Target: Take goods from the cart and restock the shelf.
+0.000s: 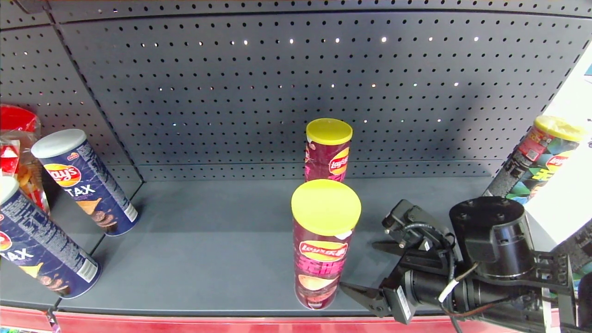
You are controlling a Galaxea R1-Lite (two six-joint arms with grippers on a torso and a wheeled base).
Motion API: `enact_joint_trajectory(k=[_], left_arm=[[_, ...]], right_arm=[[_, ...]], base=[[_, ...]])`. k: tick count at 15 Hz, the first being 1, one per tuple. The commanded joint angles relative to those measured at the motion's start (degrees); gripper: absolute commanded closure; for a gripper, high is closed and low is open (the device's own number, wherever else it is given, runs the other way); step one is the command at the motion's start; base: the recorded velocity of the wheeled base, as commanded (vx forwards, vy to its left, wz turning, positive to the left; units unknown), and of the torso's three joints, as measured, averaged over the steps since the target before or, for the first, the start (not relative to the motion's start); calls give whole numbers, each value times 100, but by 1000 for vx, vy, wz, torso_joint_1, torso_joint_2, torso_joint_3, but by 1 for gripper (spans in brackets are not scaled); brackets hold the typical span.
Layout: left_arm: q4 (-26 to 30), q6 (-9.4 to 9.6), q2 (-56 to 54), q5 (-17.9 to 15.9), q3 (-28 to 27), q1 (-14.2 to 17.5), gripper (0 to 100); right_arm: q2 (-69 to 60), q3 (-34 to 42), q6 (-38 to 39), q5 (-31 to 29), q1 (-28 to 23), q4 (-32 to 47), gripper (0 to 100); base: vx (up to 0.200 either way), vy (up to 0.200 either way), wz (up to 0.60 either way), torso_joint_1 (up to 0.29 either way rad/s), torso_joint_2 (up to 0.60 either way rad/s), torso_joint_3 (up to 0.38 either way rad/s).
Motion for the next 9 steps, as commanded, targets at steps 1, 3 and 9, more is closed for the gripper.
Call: enact_joint_trajectory(k=[1, 3, 9], left_arm=[[-1, -1, -2, 1, 0, 1, 0], [-1, -1, -2, 1, -9, 1, 0], [-1, -1, -2, 1, -9, 1, 0]], right_arm=[[-9, -1, -4, 3, 3, -3, 0], [-35, 52, -4, -5, 3, -3, 0], [-1098, 702, 101, -41, -225, 6, 0]], base=[[0, 0, 0, 0, 0, 0], [0, 0, 0, 0, 0, 0], [0, 0, 0, 0, 0, 0]])
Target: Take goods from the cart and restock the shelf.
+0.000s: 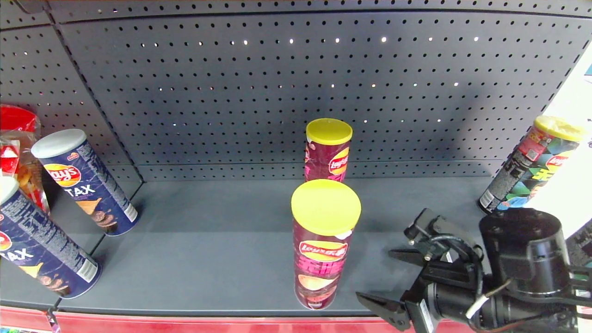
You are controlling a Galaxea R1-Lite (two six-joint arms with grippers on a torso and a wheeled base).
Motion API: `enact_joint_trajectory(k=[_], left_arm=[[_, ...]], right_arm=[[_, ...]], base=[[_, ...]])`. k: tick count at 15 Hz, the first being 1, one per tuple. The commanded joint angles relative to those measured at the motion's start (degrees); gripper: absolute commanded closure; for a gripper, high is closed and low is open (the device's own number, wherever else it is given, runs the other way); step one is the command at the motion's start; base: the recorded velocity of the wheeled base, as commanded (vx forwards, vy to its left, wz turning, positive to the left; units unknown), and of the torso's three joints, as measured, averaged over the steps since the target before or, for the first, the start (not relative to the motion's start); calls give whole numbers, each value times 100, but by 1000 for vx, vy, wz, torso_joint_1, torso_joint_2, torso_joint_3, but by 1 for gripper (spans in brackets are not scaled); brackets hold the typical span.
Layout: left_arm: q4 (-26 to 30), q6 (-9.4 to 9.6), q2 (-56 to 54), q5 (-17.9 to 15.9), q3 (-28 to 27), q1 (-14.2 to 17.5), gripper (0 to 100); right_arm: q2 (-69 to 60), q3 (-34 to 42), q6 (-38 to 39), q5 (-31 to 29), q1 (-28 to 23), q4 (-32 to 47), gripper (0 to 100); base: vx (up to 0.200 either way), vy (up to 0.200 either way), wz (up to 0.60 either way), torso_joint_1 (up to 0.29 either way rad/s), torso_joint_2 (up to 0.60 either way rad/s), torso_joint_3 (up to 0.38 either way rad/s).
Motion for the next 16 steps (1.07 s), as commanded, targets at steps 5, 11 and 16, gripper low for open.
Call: enact_joint_trajectory(k=[5, 11, 16], left_arm=[[1, 2, -2, 1, 5, -1, 0], [1, 2, -2, 1, -4, -1, 0], [1, 2, -2, 1, 5, -1, 0]], right_arm=[[-2501, 1259, -9, 17, -375, 55, 0], [-4602, 2182, -9, 105, -832, 573, 0], [-7326, 2015, -202, 922, -2432, 3298, 0]], base=[[0, 0, 0, 0, 0, 0], [0, 0, 0, 0, 0, 0], [0, 0, 0, 0, 0, 0]])
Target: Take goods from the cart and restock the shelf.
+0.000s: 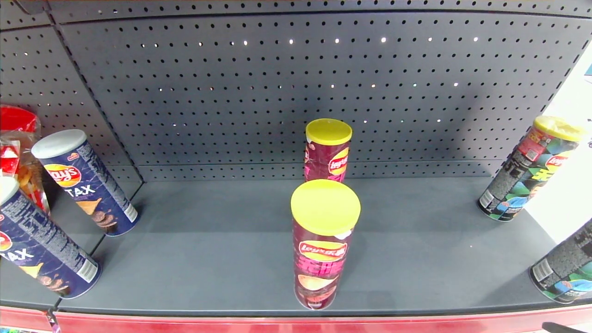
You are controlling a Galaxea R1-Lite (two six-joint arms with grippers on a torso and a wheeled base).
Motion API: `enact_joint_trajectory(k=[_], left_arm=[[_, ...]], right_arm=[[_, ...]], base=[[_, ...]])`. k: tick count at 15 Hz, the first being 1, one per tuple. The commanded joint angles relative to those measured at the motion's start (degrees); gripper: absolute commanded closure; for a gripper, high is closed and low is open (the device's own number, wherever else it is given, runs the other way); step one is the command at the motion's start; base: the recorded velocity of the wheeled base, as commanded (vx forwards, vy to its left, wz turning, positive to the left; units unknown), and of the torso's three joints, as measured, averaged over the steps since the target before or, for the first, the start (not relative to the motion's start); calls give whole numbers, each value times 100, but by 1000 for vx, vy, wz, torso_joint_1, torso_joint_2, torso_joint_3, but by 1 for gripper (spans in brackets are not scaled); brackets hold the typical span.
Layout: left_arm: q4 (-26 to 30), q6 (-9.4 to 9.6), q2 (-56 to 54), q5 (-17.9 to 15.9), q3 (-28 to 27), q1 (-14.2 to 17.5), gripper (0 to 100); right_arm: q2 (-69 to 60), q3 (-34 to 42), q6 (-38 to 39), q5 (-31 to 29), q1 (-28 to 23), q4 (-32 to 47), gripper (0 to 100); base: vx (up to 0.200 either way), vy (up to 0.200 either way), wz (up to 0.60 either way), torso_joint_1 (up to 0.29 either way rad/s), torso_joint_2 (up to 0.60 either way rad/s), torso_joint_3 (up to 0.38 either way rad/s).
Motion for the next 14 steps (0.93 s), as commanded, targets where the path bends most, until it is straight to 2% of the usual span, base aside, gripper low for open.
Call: enact_joint_trajectory(k=[1, 3, 4, 5, 6, 10, 12, 14], left_arm=[[1, -1, -2, 1, 2, 1, 0], [1, -1, -2, 1, 2, 1, 0], [1, -1, -2, 1, 2, 1, 0], [1, -1, -2, 1, 2, 1, 0], [1, -1, -2, 1, -6, 1, 0], [1, -1, -2, 1, -6, 1, 0], [1, -1, -2, 1, 2, 1, 0], [1, -1, -2, 1, 2, 1, 0]], right_arm=[[-1665, -29, -68, 314, -1039, 932, 0], [-2174, 85, -24, 191, -1514, 967, 0], [-2165, 112, -15, -380, -1505, 906, 0], [-2157, 156, 11, -1251, -1505, 792, 0], [-2165, 173, 196, -1690, -1523, 765, 0], [-2157, 173, 662, -1637, -1725, 765, 0], [-2157, -126, 257, -1497, -1733, 800, 0], [-2016, -257, -112, -1831, -1936, 1345, 0]], base=[[0, 0, 0, 0, 0, 0], [0, 0, 0, 0, 0, 0], [0, 0, 0, 0, 0, 0], [0, 0, 0, 0, 0, 0], [0, 0, 0, 0, 0, 0], [0, 0, 0, 0, 0, 0], [0, 0, 0, 0, 0, 0], [0, 0, 0, 0, 0, 0]])
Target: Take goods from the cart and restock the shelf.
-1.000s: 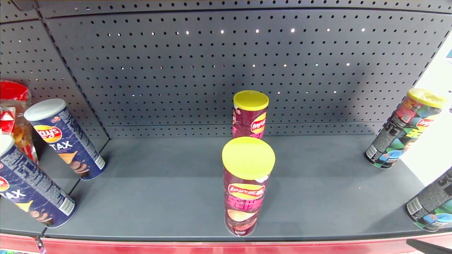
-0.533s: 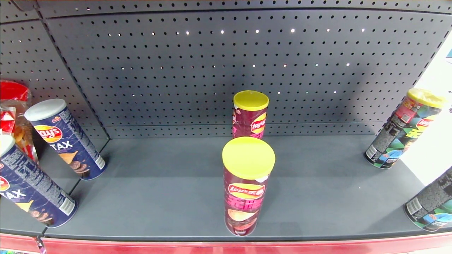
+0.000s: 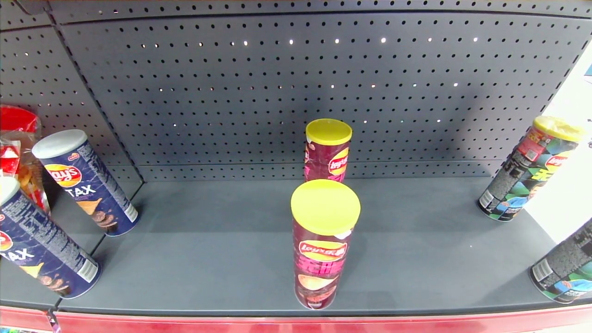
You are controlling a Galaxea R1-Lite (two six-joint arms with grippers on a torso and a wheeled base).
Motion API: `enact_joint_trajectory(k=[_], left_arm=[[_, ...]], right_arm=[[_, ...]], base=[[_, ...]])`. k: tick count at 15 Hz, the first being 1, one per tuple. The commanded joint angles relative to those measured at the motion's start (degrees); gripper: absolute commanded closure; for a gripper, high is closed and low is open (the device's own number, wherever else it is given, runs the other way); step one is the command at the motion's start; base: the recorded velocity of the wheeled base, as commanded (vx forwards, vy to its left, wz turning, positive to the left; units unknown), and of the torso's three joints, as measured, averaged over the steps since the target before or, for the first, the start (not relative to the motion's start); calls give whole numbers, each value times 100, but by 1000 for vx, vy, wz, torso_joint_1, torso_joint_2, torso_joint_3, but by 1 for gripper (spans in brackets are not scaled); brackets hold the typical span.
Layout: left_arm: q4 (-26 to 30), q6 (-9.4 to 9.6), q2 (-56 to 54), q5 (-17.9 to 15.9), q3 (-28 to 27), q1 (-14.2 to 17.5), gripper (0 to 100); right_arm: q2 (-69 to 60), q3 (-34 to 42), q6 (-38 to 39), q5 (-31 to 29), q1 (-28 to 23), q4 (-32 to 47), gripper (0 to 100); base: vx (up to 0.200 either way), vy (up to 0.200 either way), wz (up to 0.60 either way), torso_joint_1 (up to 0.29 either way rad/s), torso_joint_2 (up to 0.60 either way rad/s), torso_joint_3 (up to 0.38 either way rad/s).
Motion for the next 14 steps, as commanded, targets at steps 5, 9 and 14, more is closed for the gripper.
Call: enact_joint_trajectory(k=[5, 9, 14], left_arm=[[-1, -1, -2, 1, 2, 1, 0], [-1, -1, -2, 1, 2, 1, 0], [-1, -1, -2, 1, -6, 1, 0]], right_arm=[[185, -165, -794, -509, -1449, 371, 0], [-26, 266, -847, 1284, -1440, -464, 0], [-589, 538, 32, 1934, -869, -957, 0]], base=[[0, 0, 0, 0, 0, 0], [0, 0, 0, 0, 0, 0], [0, 0, 0, 0, 0, 0]])
